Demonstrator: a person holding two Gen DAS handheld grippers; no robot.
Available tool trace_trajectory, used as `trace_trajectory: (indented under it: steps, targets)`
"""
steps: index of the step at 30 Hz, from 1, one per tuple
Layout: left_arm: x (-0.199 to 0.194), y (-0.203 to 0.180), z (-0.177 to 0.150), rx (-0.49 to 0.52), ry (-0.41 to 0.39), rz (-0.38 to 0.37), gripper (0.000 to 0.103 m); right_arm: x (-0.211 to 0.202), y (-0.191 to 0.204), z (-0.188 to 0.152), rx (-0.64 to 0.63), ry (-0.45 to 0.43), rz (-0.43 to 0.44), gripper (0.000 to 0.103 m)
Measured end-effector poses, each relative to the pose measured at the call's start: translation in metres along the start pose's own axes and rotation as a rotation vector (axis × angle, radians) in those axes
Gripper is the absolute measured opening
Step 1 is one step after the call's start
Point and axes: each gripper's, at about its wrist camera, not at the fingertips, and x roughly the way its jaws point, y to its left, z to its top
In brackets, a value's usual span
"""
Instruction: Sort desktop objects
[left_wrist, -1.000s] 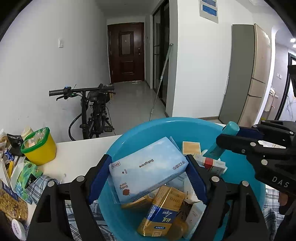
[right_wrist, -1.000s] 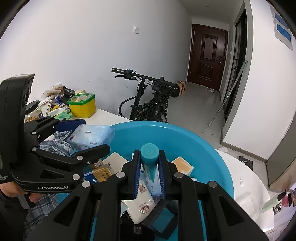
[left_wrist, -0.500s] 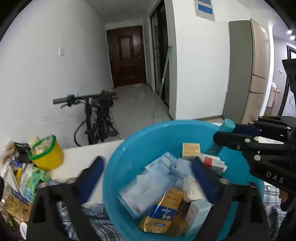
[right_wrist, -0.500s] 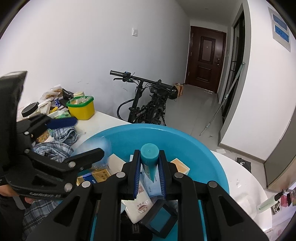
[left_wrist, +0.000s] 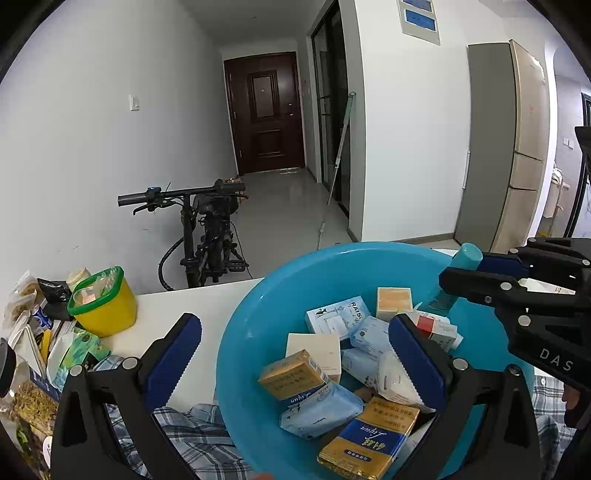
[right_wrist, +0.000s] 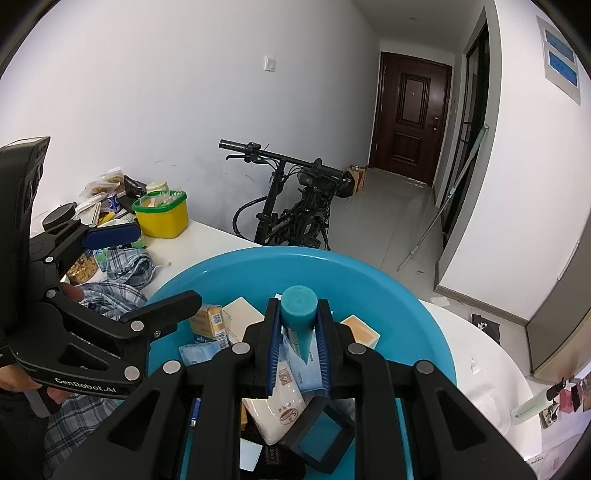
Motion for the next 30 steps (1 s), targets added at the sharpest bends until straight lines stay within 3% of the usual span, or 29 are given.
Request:
trace_trajectory:
  steps: [5, 6, 7, 9, 10, 13, 16, 24, 30]
  targets:
    - [-0.002, -0.002, 0.0, 0.015, -0.005, 0.005, 0.103, -0.001, -0.002, 0.0, 0.009, -0.01, -0.01, 0.021]
    - [-0.002, -0.003, 0.0, 0.017, -0.005, 0.004, 0.103, -0.001, -0.003, 0.001, 0.013, -0.014, -0.013, 0.045]
    - [-0.003, -0.003, 0.0, 0.018, -0.006, 0.005, 0.103, -0.002, -0.004, 0.0, 0.013, -0.018, -0.068, 0.054]
    - [-0.006, 0.0, 0.001, 0.012, -0.011, 0.0, 0.103, -0.002, -0.008, 0.0, 0.016, -0.022, -0.192, 0.096]
    - [-0.008, 0.002, 0.002, 0.003, -0.013, -0.025, 0.103, -0.003, -0.011, -0.001, 0.023, -0.029, -0.204, 0.101]
    - [-0.013, 0.004, 0.005, -0.012, -0.023, -0.056, 0.103, -0.005, -0.018, 0.0, 0.055, -0.033, -0.149, 0.102]
    - [-0.015, 0.001, 0.006, 0.009, -0.025, -0.019, 0.103, -0.004, -0.017, -0.001, 0.046, -0.027, -0.159, 0.102]
    - [-0.014, 0.0, 0.006, 0.014, -0.017, -0.007, 0.103, -0.004, -0.018, -0.003, 0.066, -0.018, -0.146, 0.103]
    - [-0.026, 0.014, 0.01, -0.025, -0.038, -0.032, 0.103, -0.019, -0.009, -0.004, 0.062, -0.061, -0.217, 0.103]
